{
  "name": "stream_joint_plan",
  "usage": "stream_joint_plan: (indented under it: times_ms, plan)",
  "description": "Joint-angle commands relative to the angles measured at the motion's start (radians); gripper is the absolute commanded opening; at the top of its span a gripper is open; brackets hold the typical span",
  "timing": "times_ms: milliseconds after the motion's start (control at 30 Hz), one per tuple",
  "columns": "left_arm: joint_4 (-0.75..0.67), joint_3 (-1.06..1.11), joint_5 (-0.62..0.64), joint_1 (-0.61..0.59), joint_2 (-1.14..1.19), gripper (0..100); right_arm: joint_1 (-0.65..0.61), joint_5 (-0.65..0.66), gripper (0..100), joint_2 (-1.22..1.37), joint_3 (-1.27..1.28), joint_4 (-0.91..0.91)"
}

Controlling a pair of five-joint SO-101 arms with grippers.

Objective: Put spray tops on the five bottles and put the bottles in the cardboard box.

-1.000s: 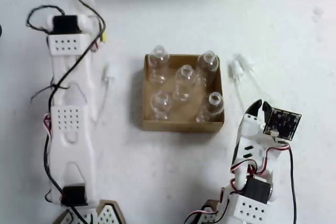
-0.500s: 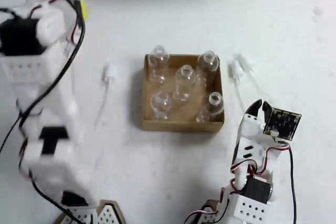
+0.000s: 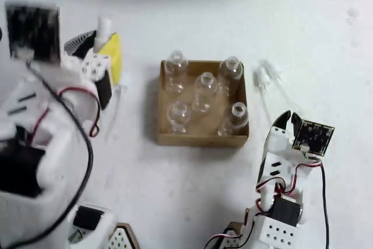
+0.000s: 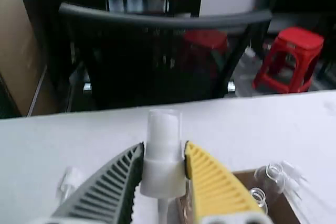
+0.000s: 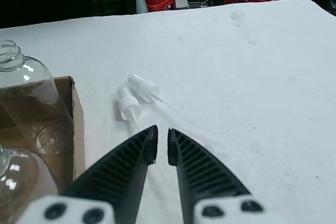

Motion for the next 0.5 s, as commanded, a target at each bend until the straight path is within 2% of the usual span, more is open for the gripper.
stream_joint_plan:
  times_ms: [0,100,200,333,467]
  plan:
    - [-0.480,0.356,0.071,0.016,-0.194,2,-0.012,0.000,2.1,-0.002,0.006,-0.021]
    - [-0.732,0.476,0.087,0.033,-0.194,2,-0.013,0.000,2.1,-0.002,0.006,-0.021]
    - [-0.904,0.526,0.087,0.081,-0.124,2,-0.013,0.000,2.1,-0.002,0.006,-0.021]
    - [-1.074,0.482,0.086,0.157,0.036,2,-0.013,0.000,2.1,-0.002,0.006,-0.021]
    - [-1.165,0.364,0.080,0.194,0.246,2,-0.013,0.000,2.1,-0.002,0.006,-0.022]
